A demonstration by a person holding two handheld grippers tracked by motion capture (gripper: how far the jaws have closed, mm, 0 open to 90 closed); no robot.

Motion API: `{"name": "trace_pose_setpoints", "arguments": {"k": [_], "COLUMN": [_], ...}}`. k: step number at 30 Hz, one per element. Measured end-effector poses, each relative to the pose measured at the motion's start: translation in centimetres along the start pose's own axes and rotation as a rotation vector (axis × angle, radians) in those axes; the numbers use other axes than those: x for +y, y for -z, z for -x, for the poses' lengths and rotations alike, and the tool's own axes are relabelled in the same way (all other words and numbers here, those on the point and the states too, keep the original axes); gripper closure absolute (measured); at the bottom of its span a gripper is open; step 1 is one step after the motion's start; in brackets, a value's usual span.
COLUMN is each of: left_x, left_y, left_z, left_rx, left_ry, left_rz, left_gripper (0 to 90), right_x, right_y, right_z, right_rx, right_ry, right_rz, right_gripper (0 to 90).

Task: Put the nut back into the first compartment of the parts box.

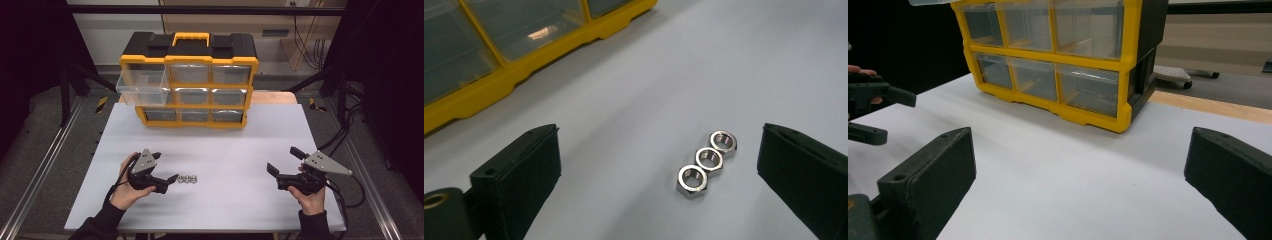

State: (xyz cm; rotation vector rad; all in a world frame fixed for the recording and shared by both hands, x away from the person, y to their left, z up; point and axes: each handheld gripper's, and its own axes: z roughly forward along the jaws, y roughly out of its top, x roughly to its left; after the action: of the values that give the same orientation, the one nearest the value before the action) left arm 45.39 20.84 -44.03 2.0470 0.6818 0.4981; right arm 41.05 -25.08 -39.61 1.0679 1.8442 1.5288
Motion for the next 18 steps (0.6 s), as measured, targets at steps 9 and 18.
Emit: {"name": "trace_pose_setpoints", "arguments": {"k": [9,18], "left_x": [-0.3,-0.7], "left_y": [-1.1,-2.0], "left_z": [0.7,1.1], "left_rx": [-0.018,-0.039], "left_ry": [-0.008,-0.007], "left_rz": [-0.051,-0.095], "left_gripper": [7.9,18.2], "right_x": [0.0,-0.2], "right_y": [0.0,-0.3], "right_z": [0.0,-0.1], "right_rx": [0.001,0.004], "right_ry": [0.006,0.013], "right_rz": [0.000,-0.008], "right_gripper": [0.6,0.6]}}
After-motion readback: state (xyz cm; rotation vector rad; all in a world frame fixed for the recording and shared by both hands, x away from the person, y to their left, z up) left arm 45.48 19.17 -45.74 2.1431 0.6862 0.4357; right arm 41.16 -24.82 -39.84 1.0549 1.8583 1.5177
